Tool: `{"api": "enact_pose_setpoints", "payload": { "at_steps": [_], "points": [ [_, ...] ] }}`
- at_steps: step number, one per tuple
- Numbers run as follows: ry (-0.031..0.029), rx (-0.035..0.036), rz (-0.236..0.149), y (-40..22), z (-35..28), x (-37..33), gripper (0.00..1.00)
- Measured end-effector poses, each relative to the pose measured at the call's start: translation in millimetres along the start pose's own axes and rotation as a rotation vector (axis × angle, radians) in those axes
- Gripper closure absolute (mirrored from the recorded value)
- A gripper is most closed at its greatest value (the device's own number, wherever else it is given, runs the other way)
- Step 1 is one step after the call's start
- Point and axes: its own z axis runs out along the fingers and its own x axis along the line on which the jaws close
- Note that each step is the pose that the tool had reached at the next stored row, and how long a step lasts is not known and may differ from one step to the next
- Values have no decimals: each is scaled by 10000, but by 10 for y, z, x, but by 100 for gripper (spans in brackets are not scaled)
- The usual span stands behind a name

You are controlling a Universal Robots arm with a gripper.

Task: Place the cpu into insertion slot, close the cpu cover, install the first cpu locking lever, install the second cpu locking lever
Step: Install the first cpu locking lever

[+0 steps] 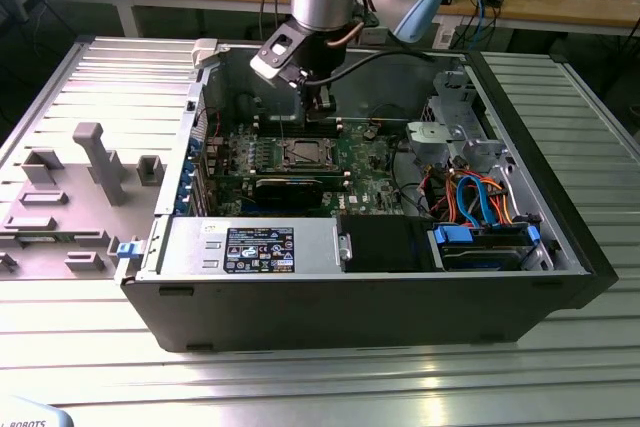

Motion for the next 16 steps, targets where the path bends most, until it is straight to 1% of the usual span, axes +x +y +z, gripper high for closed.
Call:
{"api": "enact_pose_setpoints", "payload": {
  "at_steps": [3, 5, 7, 9, 16],
  "points": [
    [-12, 10, -611, 0, 0, 0, 89],
    [-18, 14, -946, 0, 0, 0, 89],
    [-22, 18, -1151, 0, 0, 0, 89],
    [-23, 19, -1218, 0, 0, 0, 89],
    [-24, 19, -1223, 0, 0, 0, 89]
  ]
}}
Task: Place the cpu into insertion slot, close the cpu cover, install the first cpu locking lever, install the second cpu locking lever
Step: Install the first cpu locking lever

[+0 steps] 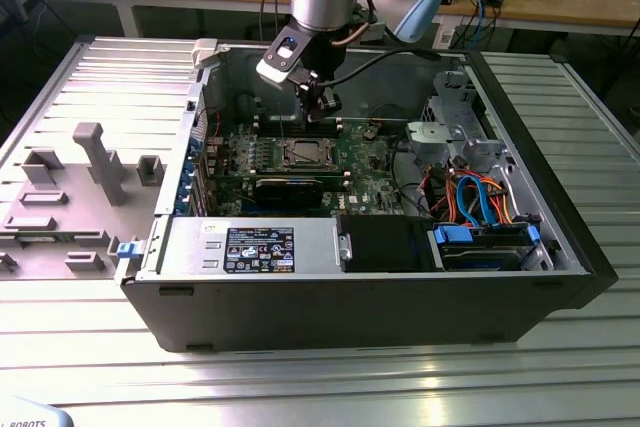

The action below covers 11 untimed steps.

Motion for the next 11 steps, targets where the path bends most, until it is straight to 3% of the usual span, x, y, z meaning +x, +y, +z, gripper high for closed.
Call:
{"api": "enact_pose_setpoints", "payload": {
  "at_steps": [7, 11],
  "points": [
    [0, 0, -3, 0, 0, 0, 89],
    [-5, 4, -298, 0, 0, 0, 89]
  ]
}}
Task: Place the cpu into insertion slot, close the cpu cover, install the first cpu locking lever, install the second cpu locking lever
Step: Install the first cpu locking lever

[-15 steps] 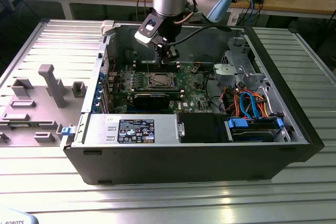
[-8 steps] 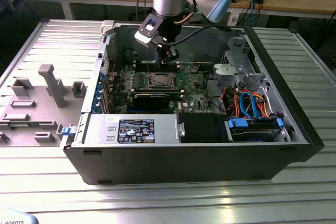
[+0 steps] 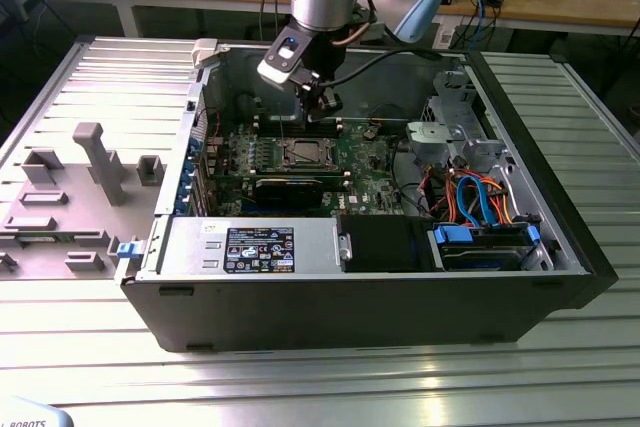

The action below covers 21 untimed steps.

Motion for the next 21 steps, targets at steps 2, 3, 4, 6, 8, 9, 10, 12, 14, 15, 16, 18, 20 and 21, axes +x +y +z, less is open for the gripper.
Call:
{"api": "enact_pose_setpoints", "payload": {
  "at_steps": [2, 3, 4, 6, 8, 9, 10, 12, 14, 15, 16, 18, 20, 21],
  "points": [
    [-4, 4, -212, 0, 0, 0, 89],
    [-6, 6, -342, 0, 0, 0, 89],
    [-10, 8, -532, 0, 0, 0, 89],
    [-15, 12, -779, 0, 0, 0, 89],
    [-22, 17, -1132, 0, 0, 0, 89],
    [-25, 20, -1305, 0, 0, 0, 89],
    [-28, 21, -1425, 0, 0, 0, 89],
    [-35, 27, -1784, 0, 0, 0, 89],
    [-39, 30, -1997, 0, 0, 0, 89],
    [-40, 32, -2095, 0, 0, 0, 89],
    [-43, 33, -2212, 0, 0, 0, 89],
    [-48, 38, -2480, 0, 0, 0, 89],
    [-54, 42, -2803, 0, 0, 0, 89],
    [-57, 45, -2923, 0, 0, 0, 89]
  ]
}}
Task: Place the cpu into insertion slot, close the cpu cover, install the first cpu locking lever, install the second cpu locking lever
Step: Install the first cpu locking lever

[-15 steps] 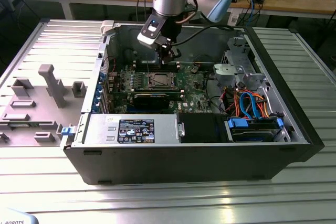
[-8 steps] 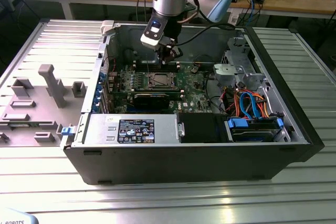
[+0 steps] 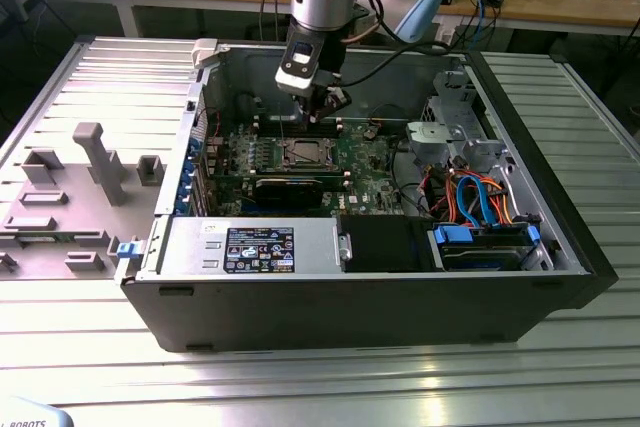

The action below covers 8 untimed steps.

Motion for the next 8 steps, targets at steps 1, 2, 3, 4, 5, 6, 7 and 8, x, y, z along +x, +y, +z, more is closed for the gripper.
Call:
{"api": "enact_pose_setpoints", "payload": {
  "at_steps": [1, 2, 3, 4, 5, 6, 7, 8],
  "points": [
    [-3, 2, -144, 0, 0, 0, 89],
    [-4, 3, -249, 0, 0, 0, 89],
    [-10, 4, -400, 0, 0, 0, 89],
    [-17, -2, -461, 0, 0, 0, 89],
    [-24, -11, -495, 0, 1, 0, 89],
    [-36, -24, -511, 0, 1, 1, 89],
    [-58, -50, -526, 0, 1, 1, 89],
    [-88, -81, -533, 0, 0, 0, 89]
  ]
}}
